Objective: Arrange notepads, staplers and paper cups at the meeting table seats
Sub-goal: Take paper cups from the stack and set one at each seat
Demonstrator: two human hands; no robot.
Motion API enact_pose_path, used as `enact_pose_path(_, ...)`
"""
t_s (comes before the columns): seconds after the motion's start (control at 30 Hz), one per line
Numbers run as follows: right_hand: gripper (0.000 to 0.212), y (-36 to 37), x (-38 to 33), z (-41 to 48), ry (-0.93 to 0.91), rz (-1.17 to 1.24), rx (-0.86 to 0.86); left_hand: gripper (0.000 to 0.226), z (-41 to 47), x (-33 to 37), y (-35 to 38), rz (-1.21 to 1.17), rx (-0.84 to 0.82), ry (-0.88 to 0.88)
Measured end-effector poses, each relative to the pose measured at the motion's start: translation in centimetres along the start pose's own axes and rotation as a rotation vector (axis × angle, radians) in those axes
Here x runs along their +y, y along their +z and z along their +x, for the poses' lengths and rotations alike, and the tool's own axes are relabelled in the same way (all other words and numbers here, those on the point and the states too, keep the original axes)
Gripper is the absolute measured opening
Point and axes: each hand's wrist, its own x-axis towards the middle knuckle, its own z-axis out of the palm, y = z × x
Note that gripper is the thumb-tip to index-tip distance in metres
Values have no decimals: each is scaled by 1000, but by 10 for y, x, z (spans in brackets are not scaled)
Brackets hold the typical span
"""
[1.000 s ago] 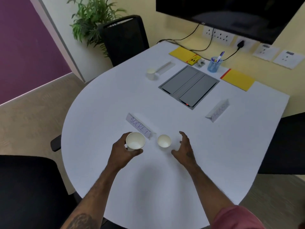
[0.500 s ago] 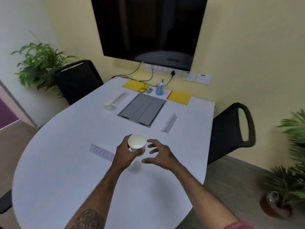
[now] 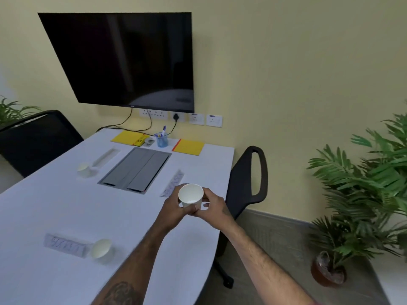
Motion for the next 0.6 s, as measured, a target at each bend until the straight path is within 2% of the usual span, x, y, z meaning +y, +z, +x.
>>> enact_pose_path(0.3,80,-101,47,40,-44,-14,-43,67,51,24,95,-4,65,-37)
enact_pose_path(0.6,82,-130,80,115,-39,-1,-115,64,127,10,116,21,140,-56)
